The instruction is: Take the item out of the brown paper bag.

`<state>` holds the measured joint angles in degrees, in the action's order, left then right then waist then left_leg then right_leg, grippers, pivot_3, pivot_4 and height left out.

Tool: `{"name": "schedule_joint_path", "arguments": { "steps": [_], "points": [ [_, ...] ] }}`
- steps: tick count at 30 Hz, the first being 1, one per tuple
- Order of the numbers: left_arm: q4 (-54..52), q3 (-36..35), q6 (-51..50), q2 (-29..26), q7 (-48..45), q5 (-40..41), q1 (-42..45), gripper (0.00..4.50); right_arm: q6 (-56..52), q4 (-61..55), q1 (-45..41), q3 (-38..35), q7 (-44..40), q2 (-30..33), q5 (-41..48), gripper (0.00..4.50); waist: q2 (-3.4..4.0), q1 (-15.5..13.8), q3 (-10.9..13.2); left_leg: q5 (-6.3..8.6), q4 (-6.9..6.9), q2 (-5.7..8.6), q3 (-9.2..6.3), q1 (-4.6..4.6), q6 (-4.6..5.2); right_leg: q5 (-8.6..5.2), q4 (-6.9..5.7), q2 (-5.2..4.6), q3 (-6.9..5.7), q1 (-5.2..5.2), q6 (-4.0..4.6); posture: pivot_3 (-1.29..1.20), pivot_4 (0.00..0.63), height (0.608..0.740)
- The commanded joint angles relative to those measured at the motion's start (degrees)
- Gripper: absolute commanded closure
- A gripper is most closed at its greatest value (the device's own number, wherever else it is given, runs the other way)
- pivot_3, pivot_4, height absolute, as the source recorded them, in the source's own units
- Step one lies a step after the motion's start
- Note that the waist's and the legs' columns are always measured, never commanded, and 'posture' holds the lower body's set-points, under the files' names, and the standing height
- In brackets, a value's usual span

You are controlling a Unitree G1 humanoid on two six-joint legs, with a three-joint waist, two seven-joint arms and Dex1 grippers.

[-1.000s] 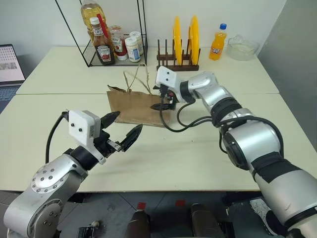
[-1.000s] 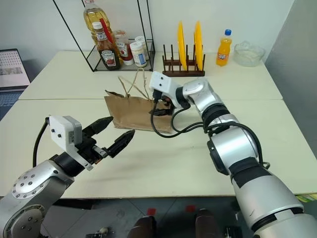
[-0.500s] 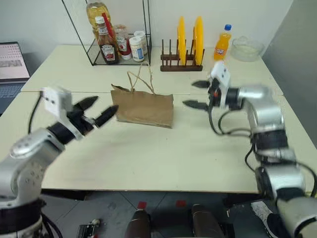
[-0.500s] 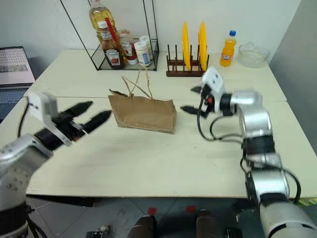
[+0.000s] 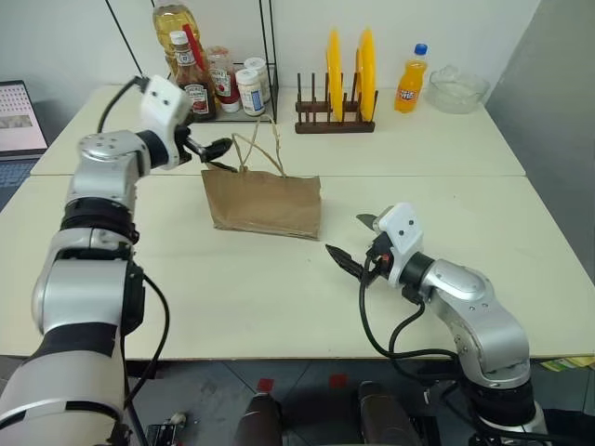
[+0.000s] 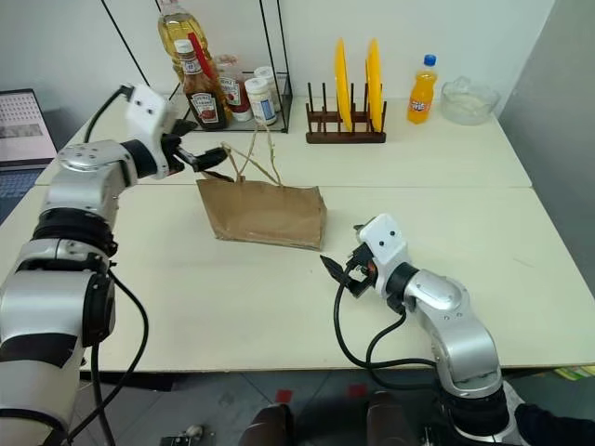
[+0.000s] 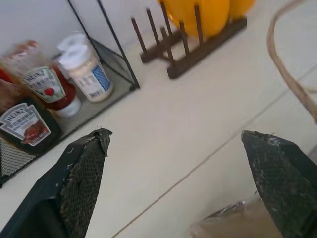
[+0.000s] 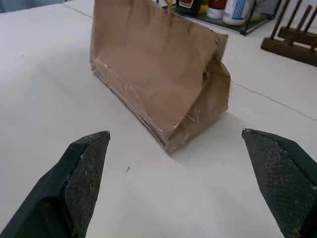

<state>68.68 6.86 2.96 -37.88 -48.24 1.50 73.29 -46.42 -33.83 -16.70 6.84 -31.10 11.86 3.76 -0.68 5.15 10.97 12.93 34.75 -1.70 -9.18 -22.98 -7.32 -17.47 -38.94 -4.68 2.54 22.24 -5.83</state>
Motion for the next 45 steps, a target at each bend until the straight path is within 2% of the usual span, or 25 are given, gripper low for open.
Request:
{"name": "schedule_joint_path", "arguments": {
  "steps": [1, 10, 12, 15, 18, 21, 28, 31, 34, 37, 40, 45],
  "points": [
    [3.2, 2.3, 3.7, -1.2, -4.2, -5.4, 3.2, 0.00, 0.0, -3.0, -0.2, -1.4, 2.8, -0.6, 1.7, 0.02, 0.00, 0.0, 0.0, 0.00, 0.00, 0.00, 0.00, 0.01, 0.00, 0.00, -0.02, 0.00, 0.01, 0.00, 0.00, 0.00, 0.150, 0.740],
    [-0.7, 3.6, 2.0, -5.5, -29.9, -7.8, 1.4, 0.00, 2.1, -0.9, 0.3, -2.3, 3.7, 2.1, 4.2, 0.02, 0.00, 0.0, 0.0, 0.08, 0.00, 0.00, -0.01, 0.01, 0.16, -0.01, -0.05, 0.00, 0.00, -0.01, -0.01, 0.00, 0.150, 0.740],
    [-6.3, 3.5, 0.3, -7.3, -35.6, -6.6, -1.5, 0.00, 3.4, 1.4, -0.6, -3.4, 3.2, 3.1, 4.9, 0.02, 0.00, 0.0, 0.0, 0.09, 0.00, -0.01, 0.00, 0.02, 0.17, -0.01, -0.05, 0.00, 0.01, -0.02, -0.01, 0.00, 0.150, 0.740],
    [-20.6, 2.8, -5.8, -11.0, -42.9, -3.3, -8.8, 0.00, 5.9, 5.4, -2.2, -4.7, 2.2, 5.1, 5.7, 0.02, 0.03, 0.2, 0.0, 0.09, -0.01, -0.03, 0.03, 0.05, 0.17, -0.01, -0.05, 0.00, 0.06, -0.04, -0.01, 0.00, 0.150, 0.740],
    [-37.9, 2.5, -14.2, -16.1, -44.3, 1.6, -18.3, 0.00, 8.2, 9.4, -4.3, -5.5, 1.1, 6.6, 6.4, 0.02, 0.03, 0.5, 0.0, 0.08, -0.04, -0.04, 0.00, 0.04, 0.17, -0.01, -0.08, 0.00, 0.03, -0.03, 0.00, 0.00, 0.150, 0.740],
    [-50.6, 0.0, -19.4, -19.9, -44.1, 4.7, -26.4, 0.00, 10.1, 12.4, -6.3, -5.3, 0.5, 7.2, 6.6, 0.02, 0.03, 0.4, 0.0, 0.08, -0.03, -0.07, 0.00, 0.06, 0.18, 0.00, -0.08, 0.01, 0.04, -0.05, 0.00, 0.00, 0.150, 0.740],
    [-64.8, -5.5, -23.3, -24.0, -41.6, 9.5, -33.3, 0.00, 12.8, 15.9, -8.2, -3.7, -2.6, 9.0, 7.7, 0.02, 0.02, -0.3, 0.0, 0.07, 0.01, -0.06, -0.01, 0.04, 0.21, -0.01, -0.07, 0.01, 0.00, -0.10, 0.00, 0.00, 0.150, 0.740],
    [-69.5, -6.6, -20.7, -25.4, -41.0, 10.1, -38.3, 0.00, 13.4, 16.4, -8.1, -3.1, -3.9, 9.6, 8.1, 0.02, 0.05, -0.3, 0.0, 0.07, -0.01, -0.06, 0.01, 0.05, 0.21, -0.01, -0.06, 0.01, 0.01, -0.09, 0.00, 0.00, 0.150, 0.740],
    [-74.2, -9.5, -13.4, -26.6, -41.3, 10.7, -48.5, 0.00, 13.7, 15.9, -7.3, -2.4, -5.4, 10.6, 8.2, 0.02, 0.08, 0.1, 0.1, 0.07, -0.03, -0.07, 0.05, 0.10, 0.22, -0.01, -0.07, 0.01, 0.07, -0.08, 0.00, 0.00, 0.150, 0.740],
    [-75.4, -12.6, -7.6, -26.6, -42.1, 12.8, -55.3, 0.00, 14.0, 13.6, -5.2, -0.8, -6.9, 12.2, 8.2, 0.02, 0.08, -0.2, 0.1, 0.07, -0.05, -0.12, 0.04, 0.08, 0.22, -0.01, -0.09, 0.05, 0.05, -0.05, 0.03, 0.00, 0.150, 0.740],
    [-73.2, -13.3, -0.6, -27.2, -44.1, 14.6, -58.2, 0.00, 13.8, 11.2, -3.7, 0.2, -8.9, 13.7, 8.9, 0.02, 0.07, -0.5, 0.1, 0.07, -0.03, -0.12, 0.03, 0.05, 0.22, -0.02, -0.06, 0.05, 0.04, -0.06, 0.03, 0.00, 0.150, 0.740],
    [-67.3, -10.4, 7.2, -28.1, -44.3, 18.8, -58.9, 0.00, 16.6, 5.3, 0.9, 1.6, -18.6, 21.1, 12.7, 0.02, 0.07, -0.9, 0.1, 0.08, -0.02, -0.12, 0.03, 0.06, 0.23, -0.02, -0.02, 0.05, 0.03, -0.12, 0.03, 0.00, 0.150, 0.740]
  ]
}}
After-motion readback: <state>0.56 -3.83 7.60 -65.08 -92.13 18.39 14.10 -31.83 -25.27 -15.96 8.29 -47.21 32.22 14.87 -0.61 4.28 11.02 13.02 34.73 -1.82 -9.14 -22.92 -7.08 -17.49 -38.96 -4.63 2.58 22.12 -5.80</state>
